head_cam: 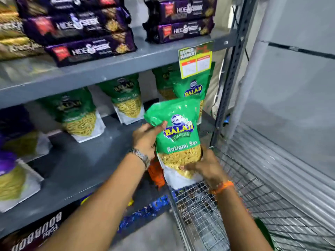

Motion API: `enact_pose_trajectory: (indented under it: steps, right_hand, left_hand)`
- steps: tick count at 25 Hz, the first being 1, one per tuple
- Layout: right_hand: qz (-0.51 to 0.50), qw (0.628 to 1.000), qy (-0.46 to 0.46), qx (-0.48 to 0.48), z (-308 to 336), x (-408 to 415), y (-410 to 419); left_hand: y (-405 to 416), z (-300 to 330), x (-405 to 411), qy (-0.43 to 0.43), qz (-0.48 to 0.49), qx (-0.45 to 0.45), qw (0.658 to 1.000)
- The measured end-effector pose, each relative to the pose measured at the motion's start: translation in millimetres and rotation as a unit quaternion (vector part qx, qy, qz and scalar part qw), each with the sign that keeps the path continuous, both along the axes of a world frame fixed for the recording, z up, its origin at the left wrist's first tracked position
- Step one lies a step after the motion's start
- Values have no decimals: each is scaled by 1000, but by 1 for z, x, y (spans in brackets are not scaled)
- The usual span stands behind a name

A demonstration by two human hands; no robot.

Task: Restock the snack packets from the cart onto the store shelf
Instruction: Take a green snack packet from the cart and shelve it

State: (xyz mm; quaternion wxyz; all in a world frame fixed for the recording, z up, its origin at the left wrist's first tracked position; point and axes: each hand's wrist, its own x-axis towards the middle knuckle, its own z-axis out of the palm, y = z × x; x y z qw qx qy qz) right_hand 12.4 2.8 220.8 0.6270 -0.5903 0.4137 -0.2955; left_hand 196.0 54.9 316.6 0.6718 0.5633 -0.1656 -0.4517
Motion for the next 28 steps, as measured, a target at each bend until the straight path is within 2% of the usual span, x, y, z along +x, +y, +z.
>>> enact_pose_trajectory:
  steps: [5, 9, 14, 24, 28]
  right_hand:
    - [21, 998, -40, -51, 27, 82, -26]
    - [15, 997, -47, -56, 15, 130, -51]
    - [-40, 995, -55, -77, -9, 161, -71]
    - [-28, 995, -28, -91, -5, 155, -70]
    - [-78, 993, -80, -33, 3, 100, -58]
  left_hand:
    - [-2, 38, 61, -53, 46, -39, 997]
    - [-9, 45, 88, -99, 85, -51, 990]
    - [-21, 43, 100, -123, 102, -24, 987]
    - [-26, 27, 105, -133, 120, -22, 984]
    - [-14, 26, 90, -78, 199, 37, 976]
